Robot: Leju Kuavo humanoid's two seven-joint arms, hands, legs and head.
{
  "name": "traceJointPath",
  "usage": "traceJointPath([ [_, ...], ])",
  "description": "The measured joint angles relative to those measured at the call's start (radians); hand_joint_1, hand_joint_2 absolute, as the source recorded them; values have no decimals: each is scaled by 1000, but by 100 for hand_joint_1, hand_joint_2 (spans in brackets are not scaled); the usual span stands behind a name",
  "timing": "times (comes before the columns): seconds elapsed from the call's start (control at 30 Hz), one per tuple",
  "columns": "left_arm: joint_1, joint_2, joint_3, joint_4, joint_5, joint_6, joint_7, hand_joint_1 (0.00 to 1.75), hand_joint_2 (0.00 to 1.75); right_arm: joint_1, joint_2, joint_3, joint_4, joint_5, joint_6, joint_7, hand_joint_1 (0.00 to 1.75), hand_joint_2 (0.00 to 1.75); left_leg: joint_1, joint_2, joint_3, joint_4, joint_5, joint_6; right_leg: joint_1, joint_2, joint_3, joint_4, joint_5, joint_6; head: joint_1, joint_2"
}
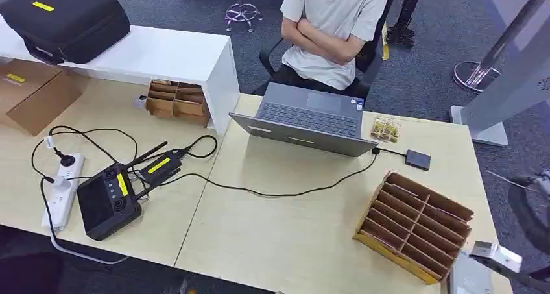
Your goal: Pass the card to the sensor for recognition and then transmit it.
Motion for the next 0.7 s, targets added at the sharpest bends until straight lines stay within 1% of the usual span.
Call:
traceJointPath([
  [0.13, 0, 0, 1, 0, 0, 0, 0, 0, 0, 27, -2, -40, -22, 2, 7, 0, 175, 175, 0, 0, 0, 0, 1, -1, 0, 0, 1, 0, 0, 0, 0, 0],
  [0.23, 0, 0, 2, 0, 0, 1, 0, 0, 0, 40, -5, -53, -31, 3, 7, 2, 175, 175, 0, 0, 1, 0, 1, -1, 0, 0, 0, 0, 0, 0, 0, 0],
  [0.3, -1, 0, 3, 0, 3, 3, 0, 0, 0, 77, -7, -79, -42, 0, 5, 7, 175, 175, 0, -1, 1, 0, 1, -1, 0, -1, 1, 0, 0, 0, 0, 0],
  [0.37, 1, 0, 11, 0, 10, 8, 1, 0, 0, 156, -6, -144, -62, -21, 1, -7, 175, 175, 0, -6, 0, 0, 1, -1, 0, -6, 1, 0, -1, 0, 1, 0],
  [0.47, 6, 0, 20, 0, 12, 26, 4, 0, 0, 260, 0, -260, -82, -44, 6, -45, 175, 175, 0, -5, 0, 0, -1, 1, -1, -5, 1, 0, -2, 1, 0, 0],
  [0.57, 7, -1, 28, 0, 12, 48, 16, 0, 0, 344, 27, -369, -98, -53, 31, -71, 175, 175, 0, -5, 0, 0, -2, 0, -1, -5, 1, 0, -3, 1, 0, 0],
  [0.63, 7, -1, 31, 0, 11, 60, 24, 0, 0, 375, 47, -422, -101, -52, 60, -87, 175, 175, 0, -4, 0, 0, -2, 0, -1, -4, 1, 0, -3, 1, 0, 0],
  [0.67, 7, -2, 32, 0, 10, 66, 24, 0, 0, 388, 61, -450, -102, -41, 95, -87, 175, 175, 0, -3, 1, 0, -2, 0, -1, -3, 1, 0, -3, 1, 0, 0],
  [0.7, 7, -2, 33, 0, 10, 75, 24, 0, 0, 407, 71, -471, -104, -19, 149, -70, 175, 175, 0, -2, 1, 0, -2, -1, -1, -2, 1, 0, -3, 1, 0, 0],
])
